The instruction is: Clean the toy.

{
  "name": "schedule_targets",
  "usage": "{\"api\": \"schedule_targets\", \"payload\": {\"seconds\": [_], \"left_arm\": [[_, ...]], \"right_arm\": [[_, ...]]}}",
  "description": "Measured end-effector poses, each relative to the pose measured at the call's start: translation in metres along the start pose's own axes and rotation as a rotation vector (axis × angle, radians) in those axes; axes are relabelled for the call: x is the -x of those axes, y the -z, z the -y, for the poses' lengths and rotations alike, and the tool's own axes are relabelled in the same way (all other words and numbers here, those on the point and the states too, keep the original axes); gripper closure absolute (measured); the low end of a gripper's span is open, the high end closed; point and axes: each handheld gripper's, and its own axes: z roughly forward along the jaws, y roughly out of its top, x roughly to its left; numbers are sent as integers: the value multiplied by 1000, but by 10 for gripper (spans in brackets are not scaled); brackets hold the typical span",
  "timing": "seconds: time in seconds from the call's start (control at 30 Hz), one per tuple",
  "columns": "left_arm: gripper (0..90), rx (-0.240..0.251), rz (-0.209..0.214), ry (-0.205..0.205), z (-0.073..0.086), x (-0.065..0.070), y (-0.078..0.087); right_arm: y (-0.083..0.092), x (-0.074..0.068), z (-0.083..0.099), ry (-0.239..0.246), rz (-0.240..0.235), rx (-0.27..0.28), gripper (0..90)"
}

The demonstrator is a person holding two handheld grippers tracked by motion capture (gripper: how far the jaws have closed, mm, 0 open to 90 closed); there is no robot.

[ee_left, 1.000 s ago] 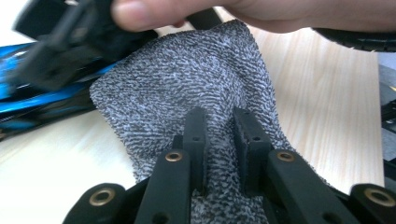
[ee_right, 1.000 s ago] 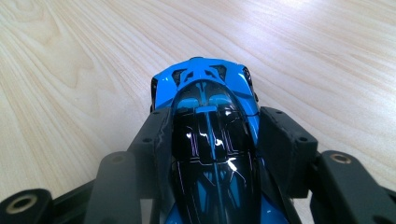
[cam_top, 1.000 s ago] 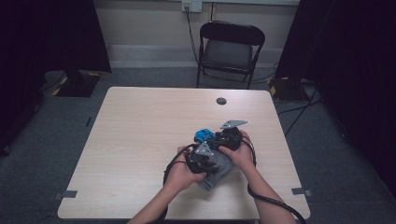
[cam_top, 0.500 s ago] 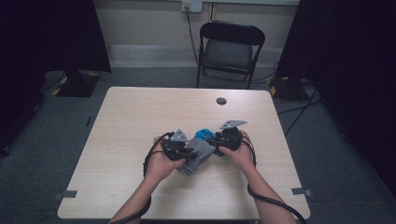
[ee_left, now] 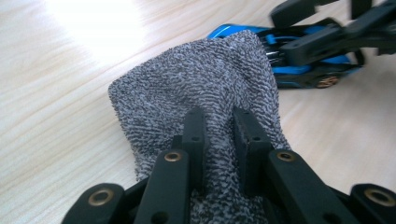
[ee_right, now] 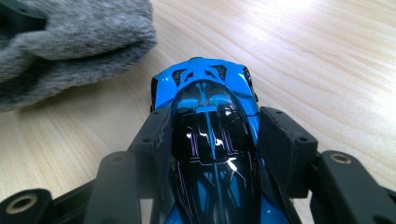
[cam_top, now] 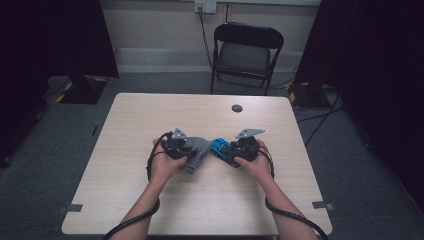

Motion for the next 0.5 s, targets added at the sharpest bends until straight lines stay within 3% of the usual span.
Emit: {"api": "schedule_targets", "payload": {"seconds": [0.1, 0.2, 0.23, 0.27, 0.37, 0.4, 0.5], "left_arm": [[766, -2, -29, 19, 1, -5, -5], [766, -7, -92, 24, 2, -9, -12], [765, -7, -92, 24, 2, -9, -12], [765, -32, -105, 19, 3, -8, -16], [759, -40, -105, 17, 3, -6, -21], [759, -71, -104, 12, 3, -2, -25], [757, -88, -87, -1, 4, 2, -29]], "right_arm": [[0, 0, 0, 0, 2, 0, 457], [0, 0, 0, 1, -1, 0, 457], [0, 0, 0, 0, -1, 2, 457], [0, 0, 0, 0, -2, 2, 457], [0, 0, 0, 3, -2, 1, 457], [0, 0, 0, 3, -1, 2, 457], [0, 0, 0, 3, 0, 3, 457]]}}
